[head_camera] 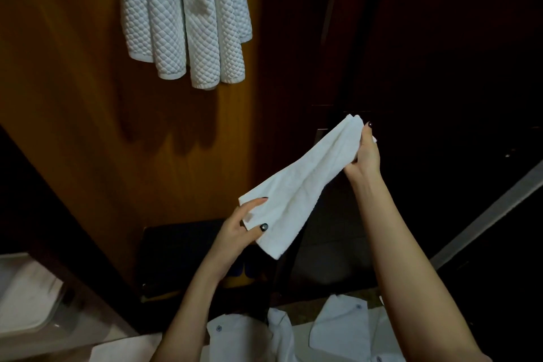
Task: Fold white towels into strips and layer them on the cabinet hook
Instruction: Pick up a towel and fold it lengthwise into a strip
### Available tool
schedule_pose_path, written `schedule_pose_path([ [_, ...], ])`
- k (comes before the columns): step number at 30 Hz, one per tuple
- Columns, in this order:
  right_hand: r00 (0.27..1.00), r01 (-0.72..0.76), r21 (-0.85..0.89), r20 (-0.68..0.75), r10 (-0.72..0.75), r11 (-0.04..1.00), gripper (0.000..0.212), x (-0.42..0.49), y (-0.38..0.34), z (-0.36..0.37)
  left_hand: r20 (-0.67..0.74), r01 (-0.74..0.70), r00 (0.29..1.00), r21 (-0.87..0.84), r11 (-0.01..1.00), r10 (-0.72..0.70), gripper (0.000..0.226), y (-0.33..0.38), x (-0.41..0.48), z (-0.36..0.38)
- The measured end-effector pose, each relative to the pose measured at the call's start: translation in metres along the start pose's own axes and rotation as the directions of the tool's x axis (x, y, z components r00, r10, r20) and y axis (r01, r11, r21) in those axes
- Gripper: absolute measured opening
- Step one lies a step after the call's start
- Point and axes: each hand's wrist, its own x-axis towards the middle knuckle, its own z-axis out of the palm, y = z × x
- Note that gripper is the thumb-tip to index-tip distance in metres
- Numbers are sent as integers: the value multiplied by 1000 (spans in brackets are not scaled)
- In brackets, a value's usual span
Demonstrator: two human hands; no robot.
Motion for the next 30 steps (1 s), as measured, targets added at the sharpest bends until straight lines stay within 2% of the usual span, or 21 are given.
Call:
schedule_pose_path([
  [4,996,25,-5,-86,-25,1000,21,-2,0,6,34,-66,998,204,977,60,76,9,-3,8],
  [8,986,12,-4,-167,-12,1000,21,1,-1,8,129,-127,989,471,873,74,89,7,-5,14],
  [12,980,-6,-15,-201,3,1000,25,0,-3,10,151,-123,988,572,811,43,103,-2,-6,19],
  [14,985,-7,-24,-175,2,1000,31,-1,-1,10,118,-128,990,596,793,70,104,-8,-6,23],
  [20,997,24,-26,-77,-25,999,31,-10,1,15,25,-174,975,698,695,219,93,-21,-8,40],
  [24,998,17,0,-63,-17,1000,35,-12,3,13,-119,-100,969,615,782,217,77,-20,-3,44],
  [26,997,39,-19,-67,-41,999,35,-14,4,12,-222,-40,960,500,865,172,67,-20,3,39],
  [28,994,67,-59,-79,-72,996,28,-12,6,9,-287,-12,955,220,976,76,46,-19,6,32],
  [30,991,76,-72,-101,-83,995,23,-11,6,4,-320,-14,947,-53,998,-3,33,-16,5,23],
])
